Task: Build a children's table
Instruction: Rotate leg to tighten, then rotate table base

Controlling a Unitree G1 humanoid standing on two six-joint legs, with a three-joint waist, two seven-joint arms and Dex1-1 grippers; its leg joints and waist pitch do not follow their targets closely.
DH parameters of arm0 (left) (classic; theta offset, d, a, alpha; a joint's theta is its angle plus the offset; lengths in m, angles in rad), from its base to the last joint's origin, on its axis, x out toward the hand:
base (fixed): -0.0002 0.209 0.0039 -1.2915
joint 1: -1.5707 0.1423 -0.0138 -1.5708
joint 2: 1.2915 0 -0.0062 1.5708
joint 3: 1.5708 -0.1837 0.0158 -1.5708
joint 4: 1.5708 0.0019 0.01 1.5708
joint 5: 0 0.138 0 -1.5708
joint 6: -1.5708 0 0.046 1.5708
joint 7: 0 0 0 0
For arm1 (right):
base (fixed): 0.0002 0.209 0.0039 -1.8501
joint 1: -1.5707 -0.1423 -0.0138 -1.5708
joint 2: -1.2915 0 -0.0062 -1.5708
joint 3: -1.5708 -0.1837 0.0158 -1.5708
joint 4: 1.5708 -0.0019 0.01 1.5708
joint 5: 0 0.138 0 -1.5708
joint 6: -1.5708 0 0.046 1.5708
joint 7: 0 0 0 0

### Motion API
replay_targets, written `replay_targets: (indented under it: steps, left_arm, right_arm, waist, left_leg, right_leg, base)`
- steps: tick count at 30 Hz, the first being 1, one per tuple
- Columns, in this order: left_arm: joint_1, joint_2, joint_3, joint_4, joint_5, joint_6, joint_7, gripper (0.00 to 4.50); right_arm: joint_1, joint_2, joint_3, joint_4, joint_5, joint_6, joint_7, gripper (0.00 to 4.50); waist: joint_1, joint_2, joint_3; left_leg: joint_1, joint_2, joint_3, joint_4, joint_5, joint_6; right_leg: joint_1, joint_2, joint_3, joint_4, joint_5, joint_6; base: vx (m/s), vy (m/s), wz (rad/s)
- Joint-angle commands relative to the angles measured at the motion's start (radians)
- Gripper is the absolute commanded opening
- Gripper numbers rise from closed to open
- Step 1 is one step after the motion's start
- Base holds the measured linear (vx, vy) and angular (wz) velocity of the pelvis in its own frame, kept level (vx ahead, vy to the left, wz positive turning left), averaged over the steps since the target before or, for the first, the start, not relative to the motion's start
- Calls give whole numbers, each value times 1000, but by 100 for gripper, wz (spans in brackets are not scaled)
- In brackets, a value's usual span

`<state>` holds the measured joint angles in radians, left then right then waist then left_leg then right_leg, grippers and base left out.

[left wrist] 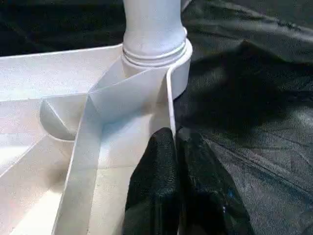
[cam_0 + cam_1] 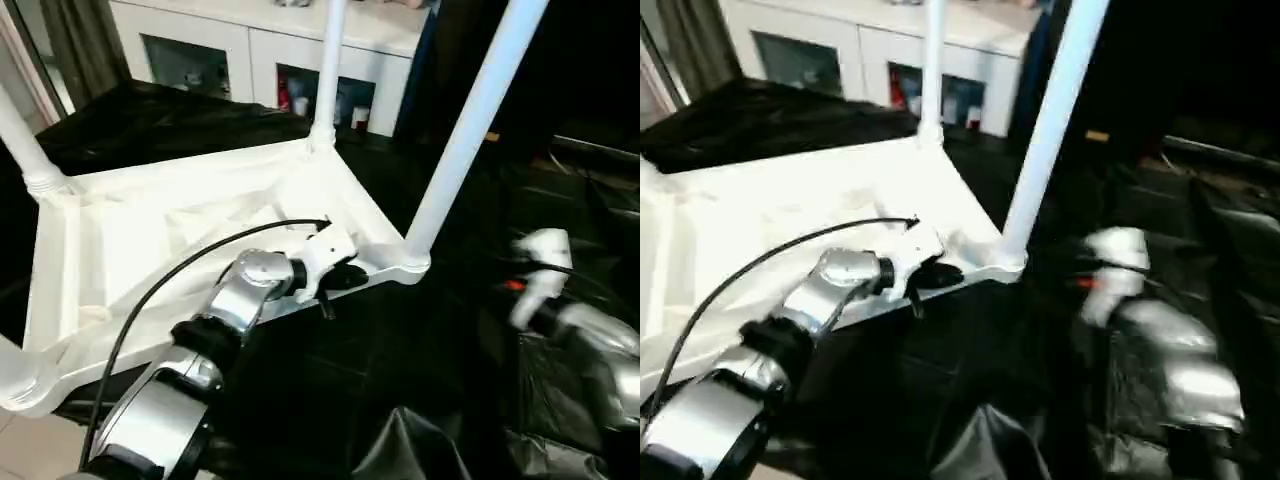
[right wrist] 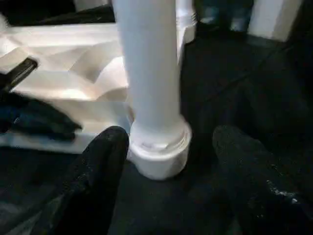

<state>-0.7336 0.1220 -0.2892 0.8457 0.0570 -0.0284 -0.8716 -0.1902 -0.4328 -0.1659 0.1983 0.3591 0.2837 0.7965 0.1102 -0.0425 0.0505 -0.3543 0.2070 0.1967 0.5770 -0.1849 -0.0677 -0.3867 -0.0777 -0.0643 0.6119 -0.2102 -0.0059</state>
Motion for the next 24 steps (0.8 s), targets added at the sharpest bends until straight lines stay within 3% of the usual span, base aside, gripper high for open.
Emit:
replay_targets:
  steps: [1,2,6,8,10,12,13,16,19,20,22,24]
  left_arm:
    - [24,-10,12,-76,-59,-43,-58,0]
    - [27,-8,12,-82,-60,-43,-61,44]
    - [60,22,19,-165,-73,5,-96,51]
    - [88,55,17,-241,-80,61,-129,95]
    - [108,80,13,-292,-85,101,-151,86]
    - [126,100,11,-333,-94,127,-167,122]
    - [177,152,21,-449,-127,196,-192,136]
    - [236,200,44,-577,-168,279,-202,139]
    - [324,243,76,-746,-210,362,-201,176]
    - [340,247,83,-772,-216,373,-196,182]
    - [458,267,142,-907,-235,416,-136,218]
    - [486,279,150,-947,-244,442,-126,223]
  right_arm:
    - [16,-12,13,-21,8,13,23,305]
    - [17,-13,12,-19,8,12,21,316]
    - [16,-17,10,-12,22,16,15,316]
    - [32,-20,31,-49,37,40,58,316]
    - [40,-21,47,-68,42,49,82,316]
    - [46,-21,58,-79,46,53,97,316]
    - [53,-15,87,-103,58,65,121,316]
    - [53,-8,118,-119,62,78,139,316]
    - [35,16,135,-118,54,81,124,316]
    - [31,22,136,-117,54,82,120,316]
    - [-26,104,158,-73,25,60,45,316]
    - [-35,120,167,-66,18,57,29,316]
  waist:
    - [3,-19,-61]
    - [4,-20,-60]
    - [2,-17,-58]
    - [1,-16,-57]
    - [0,-18,-56]
    - [-2,-15,-58]
    - [-4,-22,-56]
    - [-12,-11,-57]
    - [-17,-10,-53]
    - [-17,-10,-51]
    - [-23,-13,-48]
    - [-25,-8,-49]
  left_leg:
    - [3,28,-13,-50,-103,103]
    - [3,31,-13,-52,-104,99]
    - [7,36,-14,-55,-123,76]
    - [7,38,-14,-57,-138,71]
    - [3,36,-15,-57,-132,69]
    - [5,35,-14,-56,-132,62]
    - [3,35,-14,-57,-130,66]
    - [6,38,-14,-58,-125,57]
    - [6,39,-14,-61,-138,45]
    - [5,39,-13,-62,-149,39]
    - [2,37,-14,-66,-168,24]
    - [6,37,-15,-67,-176,12]
  right_leg:
    - [51,-72,46,-65,-40,-231]
    - [50,-74,46,-66,-56,-232]
    - [44,-72,46,-64,-64,-237]
    - [46,-74,46,-65,-85,-233]
    - [48,-73,47,-64,-91,-218]
    - [45,-73,46,-64,-100,-214]
    - [44,-72,47,-66,-101,-213]
    - [41,-70,46,-58,-82,-229]
    - [39,-69,46,-60,-105,-234]
    - [37,-68,47,-63,-126,-230]
    - [35,-66,47,-67,-170,-217]
    - [32,-67,48,-68,-195,-201]
  base:
    - [0,0,0]
    - [0,0,0]
    - [0,0,0]
    - [0,0,0]
    - [0,0,0]
    - [0,0,0]
    - [0,0,0]
    - [0,0,0]
    - [0,0,0]
    - [0,0,0]
    - [0,0,0]
    - [0,0,0]
